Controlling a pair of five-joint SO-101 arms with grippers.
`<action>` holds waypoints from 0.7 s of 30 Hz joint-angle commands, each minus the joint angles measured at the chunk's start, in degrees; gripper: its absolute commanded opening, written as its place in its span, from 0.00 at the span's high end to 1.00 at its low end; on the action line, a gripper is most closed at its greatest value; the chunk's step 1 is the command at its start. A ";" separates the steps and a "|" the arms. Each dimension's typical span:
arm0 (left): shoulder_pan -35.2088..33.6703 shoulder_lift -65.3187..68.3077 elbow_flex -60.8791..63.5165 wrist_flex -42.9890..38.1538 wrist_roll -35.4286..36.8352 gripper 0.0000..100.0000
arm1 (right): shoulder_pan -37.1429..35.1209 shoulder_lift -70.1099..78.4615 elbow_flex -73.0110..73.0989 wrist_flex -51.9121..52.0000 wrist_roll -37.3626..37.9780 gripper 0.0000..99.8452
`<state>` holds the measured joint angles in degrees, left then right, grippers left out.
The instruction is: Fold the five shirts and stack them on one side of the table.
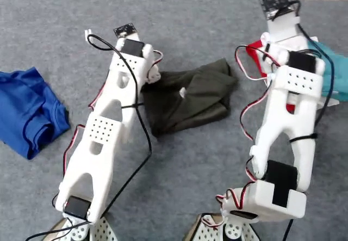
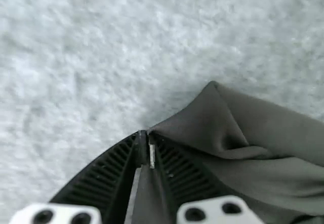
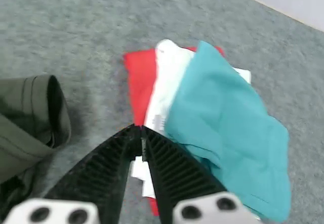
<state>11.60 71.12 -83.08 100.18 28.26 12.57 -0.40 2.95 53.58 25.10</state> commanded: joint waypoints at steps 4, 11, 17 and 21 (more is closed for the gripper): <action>-0.18 -13.93 11.43 0.88 -4.13 0.98 | -6.73 -3.47 -1.10 1.93 0.18 0.99; -0.79 -25.10 23.12 0.88 -4.22 0.90 | -14.99 0.84 -10.42 6.33 -3.87 0.99; -8.35 -32.57 27.52 0.70 -4.57 0.79 | -21.05 18.07 -29.49 16.97 -3.96 0.99; -13.36 -34.33 32.44 0.70 -7.91 0.88 | -24.04 32.22 -45.93 26.37 -3.87 0.99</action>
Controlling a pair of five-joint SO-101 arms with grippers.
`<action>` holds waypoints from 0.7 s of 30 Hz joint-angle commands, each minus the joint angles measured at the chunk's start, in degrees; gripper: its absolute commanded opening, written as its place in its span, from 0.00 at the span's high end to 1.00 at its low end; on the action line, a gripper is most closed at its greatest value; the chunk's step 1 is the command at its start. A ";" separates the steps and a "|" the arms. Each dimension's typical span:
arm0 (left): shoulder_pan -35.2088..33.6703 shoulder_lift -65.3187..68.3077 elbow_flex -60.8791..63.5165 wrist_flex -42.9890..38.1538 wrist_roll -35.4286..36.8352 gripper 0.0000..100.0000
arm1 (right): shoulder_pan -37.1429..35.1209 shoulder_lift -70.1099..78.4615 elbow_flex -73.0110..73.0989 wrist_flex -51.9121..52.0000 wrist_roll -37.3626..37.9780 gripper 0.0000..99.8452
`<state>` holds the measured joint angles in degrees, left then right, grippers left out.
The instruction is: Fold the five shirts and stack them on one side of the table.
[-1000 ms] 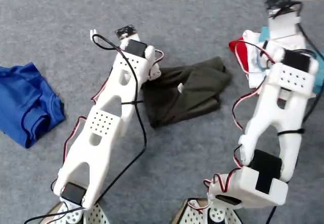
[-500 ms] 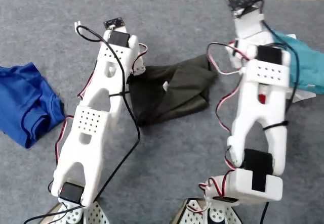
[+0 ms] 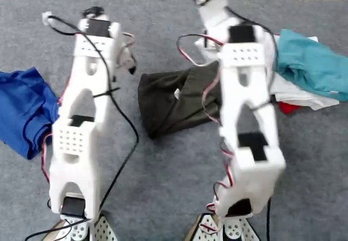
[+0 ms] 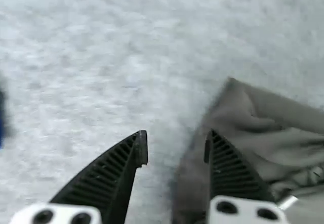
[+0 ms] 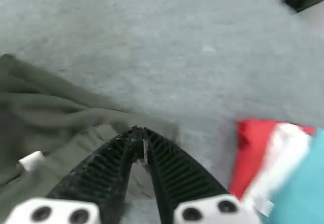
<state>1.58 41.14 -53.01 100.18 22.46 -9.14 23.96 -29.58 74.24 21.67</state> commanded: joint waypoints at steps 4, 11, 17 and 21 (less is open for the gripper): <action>-6.77 -4.18 11.60 0.35 -2.64 0.96 | -3.56 21.23 -31.16 14.95 -2.46 0.99; -7.12 -1.98 29.71 -16.00 -3.87 0.98 | -5.23 38.11 -55.87 26.99 -4.04 0.99; -6.86 -2.33 33.67 -21.54 -7.03 0.98 | -4.09 40.40 -56.84 28.22 -5.63 0.99; -6.86 -2.33 33.67 -21.89 -7.03 0.98 | -3.03 36.18 -49.71 28.22 -5.63 0.99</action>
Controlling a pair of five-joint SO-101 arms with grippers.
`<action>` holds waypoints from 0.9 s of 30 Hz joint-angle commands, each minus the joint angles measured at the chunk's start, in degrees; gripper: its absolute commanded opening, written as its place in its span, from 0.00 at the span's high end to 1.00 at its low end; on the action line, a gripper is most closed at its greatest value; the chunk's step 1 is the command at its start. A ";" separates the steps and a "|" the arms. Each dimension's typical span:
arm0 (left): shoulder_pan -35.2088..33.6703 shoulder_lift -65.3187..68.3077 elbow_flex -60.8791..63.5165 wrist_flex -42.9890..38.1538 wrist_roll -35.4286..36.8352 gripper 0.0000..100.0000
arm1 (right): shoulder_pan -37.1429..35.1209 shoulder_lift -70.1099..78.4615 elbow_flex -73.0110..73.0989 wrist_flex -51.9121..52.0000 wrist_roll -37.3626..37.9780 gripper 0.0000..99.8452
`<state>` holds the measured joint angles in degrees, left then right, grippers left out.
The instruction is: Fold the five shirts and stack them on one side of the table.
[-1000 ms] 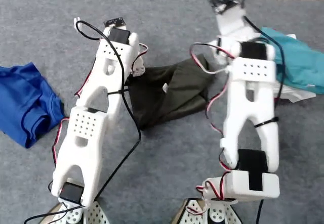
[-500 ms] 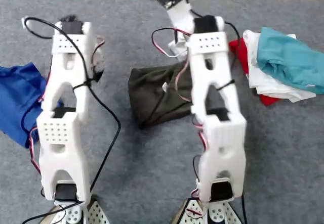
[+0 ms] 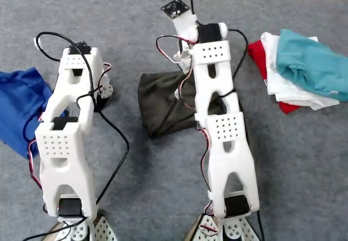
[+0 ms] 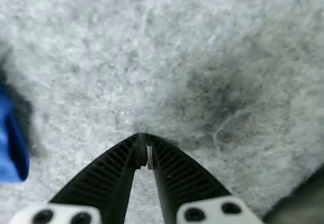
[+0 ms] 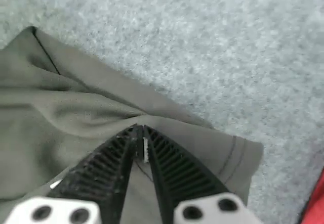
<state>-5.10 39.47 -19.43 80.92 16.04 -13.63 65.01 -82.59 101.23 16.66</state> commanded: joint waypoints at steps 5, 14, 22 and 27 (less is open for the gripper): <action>-0.18 -0.66 0.09 -2.64 -0.62 0.98 | 3.56 -10.42 15.08 1.14 0.44 0.99; 0.09 -0.66 0.00 -2.64 -0.62 0.98 | 8.04 -21.76 29.67 1.14 2.02 1.00; 0.09 -0.66 0.00 -2.64 -0.62 0.98 | 11.91 -34.42 50.77 0.70 6.24 1.00; 0.09 -0.66 0.00 -2.64 -0.62 0.98 | 13.32 -37.49 51.47 -1.41 8.09 1.00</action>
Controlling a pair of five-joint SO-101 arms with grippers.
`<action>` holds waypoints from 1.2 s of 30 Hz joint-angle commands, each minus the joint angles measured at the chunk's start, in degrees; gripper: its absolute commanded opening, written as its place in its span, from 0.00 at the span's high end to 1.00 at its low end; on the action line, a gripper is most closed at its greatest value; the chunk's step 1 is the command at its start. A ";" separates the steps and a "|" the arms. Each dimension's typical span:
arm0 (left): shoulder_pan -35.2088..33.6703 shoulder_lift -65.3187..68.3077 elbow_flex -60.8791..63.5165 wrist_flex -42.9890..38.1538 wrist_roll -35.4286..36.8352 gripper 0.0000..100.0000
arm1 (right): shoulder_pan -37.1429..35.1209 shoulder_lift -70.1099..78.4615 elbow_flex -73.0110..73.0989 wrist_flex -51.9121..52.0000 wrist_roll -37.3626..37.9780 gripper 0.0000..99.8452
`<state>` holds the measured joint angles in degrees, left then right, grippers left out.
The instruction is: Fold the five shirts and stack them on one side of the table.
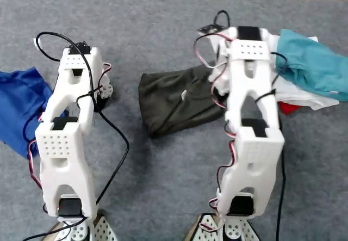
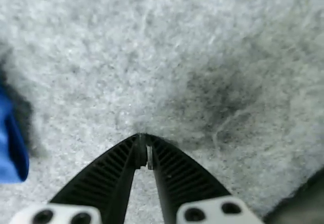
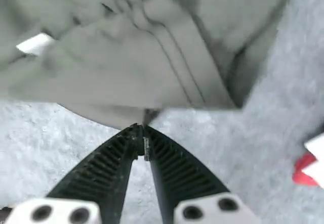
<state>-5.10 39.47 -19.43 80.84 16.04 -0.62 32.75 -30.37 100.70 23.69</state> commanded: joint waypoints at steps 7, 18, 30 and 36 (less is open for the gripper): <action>0.09 -0.66 0.00 -2.55 -0.62 0.98 | -10.86 -1.45 -11.56 -2.55 1.05 1.00; 0.09 -0.66 0.00 -2.55 -0.62 0.98 | -15.34 17.89 -31.25 -2.64 0.70 1.00; 0.09 -0.66 0.00 -2.55 -0.62 0.98 | -14.46 27.82 -37.85 -1.23 0.97 0.99; 0.09 -0.66 0.00 -2.55 -0.53 0.98 | -12.00 27.47 -38.02 1.49 1.05 0.99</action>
<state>-5.10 39.47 -19.43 80.84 16.04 -14.51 60.97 -65.98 100.62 24.31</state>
